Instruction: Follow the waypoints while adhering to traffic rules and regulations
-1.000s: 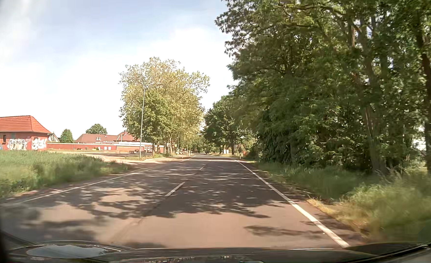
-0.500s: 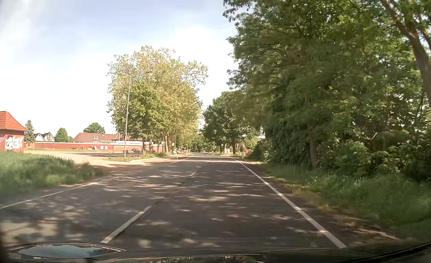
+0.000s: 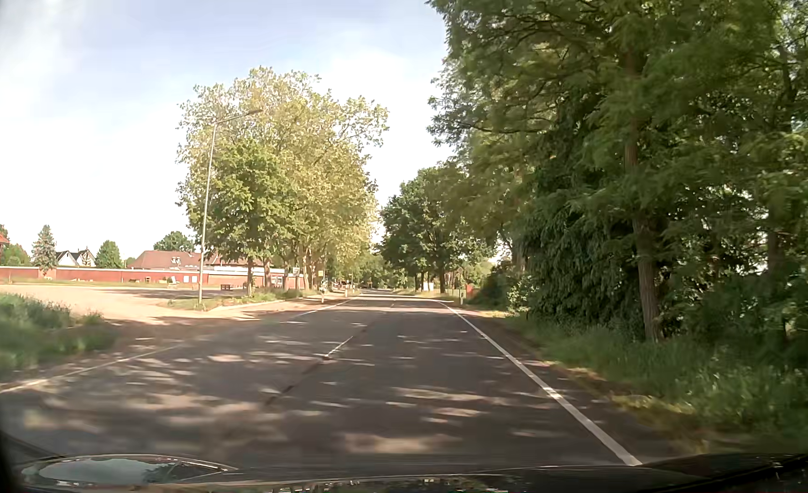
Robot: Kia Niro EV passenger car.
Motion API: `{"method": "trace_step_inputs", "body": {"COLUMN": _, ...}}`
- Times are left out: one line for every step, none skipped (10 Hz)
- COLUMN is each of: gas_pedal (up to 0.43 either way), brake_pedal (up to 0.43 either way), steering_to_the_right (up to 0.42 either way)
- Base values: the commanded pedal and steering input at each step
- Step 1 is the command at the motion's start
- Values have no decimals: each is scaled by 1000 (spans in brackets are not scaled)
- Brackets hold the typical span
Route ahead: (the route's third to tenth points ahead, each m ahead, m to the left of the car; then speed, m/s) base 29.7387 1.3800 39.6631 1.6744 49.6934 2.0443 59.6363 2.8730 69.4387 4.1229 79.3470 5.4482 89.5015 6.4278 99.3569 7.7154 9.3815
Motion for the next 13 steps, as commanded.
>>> {"method": "trace_step_inputs", "body": {"gas_pedal": 0, "brake_pedal": 0, "steering_to_the_right": -5}}
{"method": "trace_step_inputs", "body": {"gas_pedal": 0, "brake_pedal": 0, "steering_to_the_right": -5}}
{"method": "trace_step_inputs", "body": {"gas_pedal": 0, "brake_pedal": 0, "steering_to_the_right": -5}}
{"method": "trace_step_inputs", "body": {"gas_pedal": 0, "brake_pedal": 0, "steering_to_the_right": -5}}
{"method": "trace_step_inputs", "body": {"gas_pedal": 0, "brake_pedal": 0, "steering_to_the_right": -5}}
{"method": "trace_step_inputs", "body": {"gas_pedal": 118, "brake_pedal": 0, "steering_to_the_right": -6}}
{"method": "trace_step_inputs", "body": {"gas_pedal": 169, "brake_pedal": 0, "steering_to_the_right": -7}}
{"method": "trace_step_inputs", "body": {"gas_pedal": 169, "brake_pedal": 0, "steering_to_the_right": -8}}
{"method": "trace_step_inputs", "body": {"gas_pedal": 169, "brake_pedal": 0, "steering_to_the_right": -8}}
{"method": "trace_step_inputs", "body": {"gas_pedal": 177, "brake_pedal": 0, "steering_to_the_right": -8}}
{"method": "trace_step_inputs", "body": {"gas_pedal": 189, "brake_pedal": 0, "steering_to_the_right": -8}}
{"method": "trace_step_inputs", "body": {"gas_pedal": 189, "brake_pedal": 0, "steering_to_the_right": -10}}
{"method": "trace_step_inputs", "body": {"gas_pedal": 197, "brake_pedal": 0, "steering_to_the_right": -12}}
